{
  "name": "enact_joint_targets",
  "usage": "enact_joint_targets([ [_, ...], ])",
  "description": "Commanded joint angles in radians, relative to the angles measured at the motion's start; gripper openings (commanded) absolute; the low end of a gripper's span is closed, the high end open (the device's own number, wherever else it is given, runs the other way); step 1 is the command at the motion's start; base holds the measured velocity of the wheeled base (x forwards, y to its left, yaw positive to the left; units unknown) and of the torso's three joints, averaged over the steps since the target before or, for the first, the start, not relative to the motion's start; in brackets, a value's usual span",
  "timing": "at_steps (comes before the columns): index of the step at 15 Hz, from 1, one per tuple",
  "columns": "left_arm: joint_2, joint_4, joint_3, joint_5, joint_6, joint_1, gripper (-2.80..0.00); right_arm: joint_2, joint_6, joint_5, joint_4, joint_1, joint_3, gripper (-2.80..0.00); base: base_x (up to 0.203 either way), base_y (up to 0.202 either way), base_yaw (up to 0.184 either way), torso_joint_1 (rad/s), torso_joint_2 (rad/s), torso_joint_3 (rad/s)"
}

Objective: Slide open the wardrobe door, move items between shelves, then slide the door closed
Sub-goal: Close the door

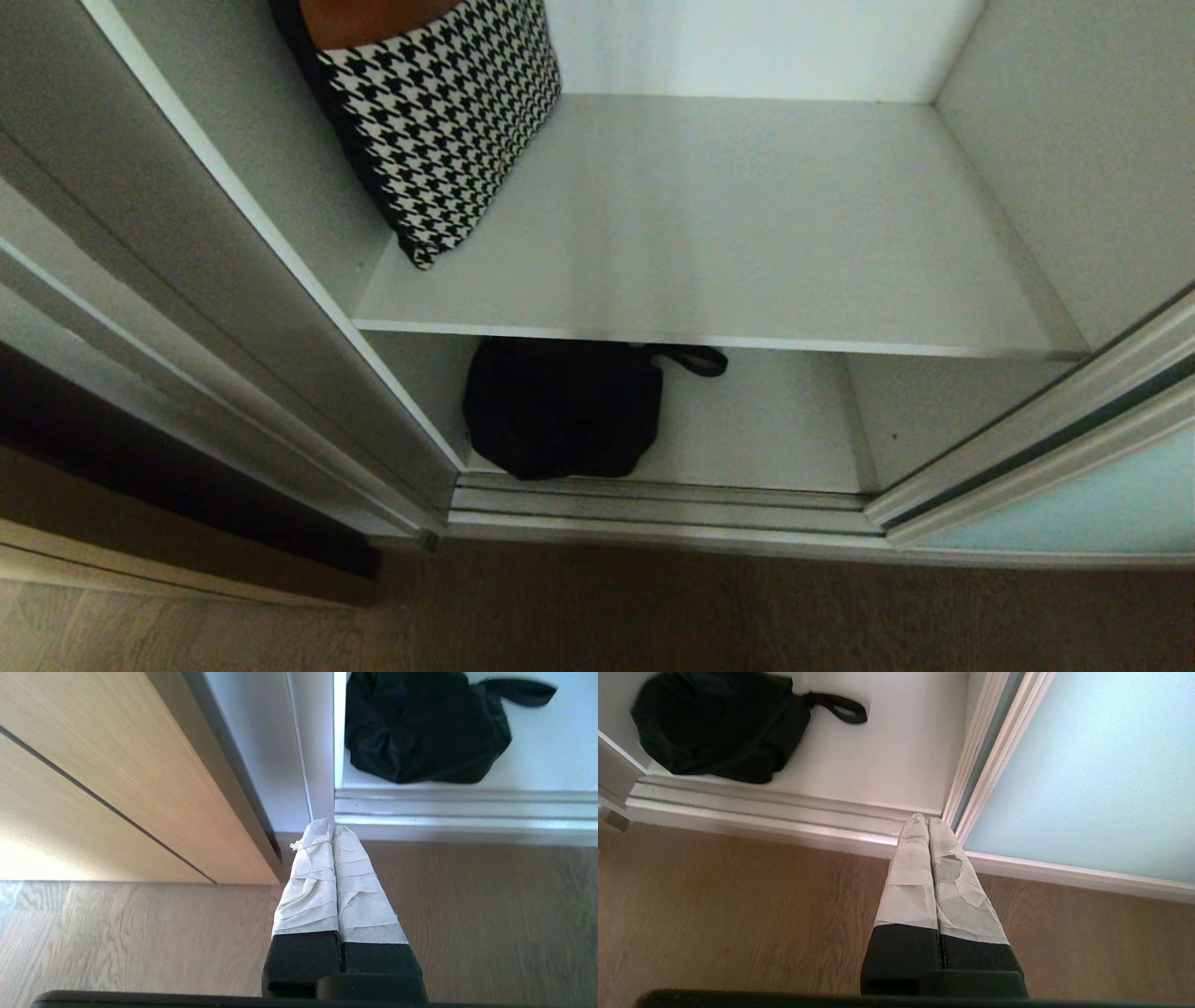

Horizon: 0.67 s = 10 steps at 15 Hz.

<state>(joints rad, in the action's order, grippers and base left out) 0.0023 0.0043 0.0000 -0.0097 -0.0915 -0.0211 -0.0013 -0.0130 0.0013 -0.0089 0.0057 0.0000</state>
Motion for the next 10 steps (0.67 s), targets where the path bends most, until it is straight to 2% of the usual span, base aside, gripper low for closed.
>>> enact_joint_targets([
  [1, 0.002, 0.000, 0.000, -0.001, -0.001, 0.000, -2.80, 0.000, 0.000, 0.000, 0.000, 0.000, 0.000, -2.80, 0.000, 0.000, 0.000, 0.010, 0.00, 0.203],
  [3, 0.002, 0.000, 0.000, -0.001, -0.001, 0.000, -2.80, 0.000, -0.001, 0.000, 0.000, 0.000, 0.000, -2.80, 0.000, 0.000, 0.000, 0.002, 0.00, 0.178],
  [10, 0.002, 0.001, 0.000, 0.001, -0.005, 0.000, -2.80, 0.000, -0.001, 0.000, 0.000, 0.000, 0.000, -2.80, 0.000, 0.000, 0.000, 0.000, 0.00, 0.000],
])
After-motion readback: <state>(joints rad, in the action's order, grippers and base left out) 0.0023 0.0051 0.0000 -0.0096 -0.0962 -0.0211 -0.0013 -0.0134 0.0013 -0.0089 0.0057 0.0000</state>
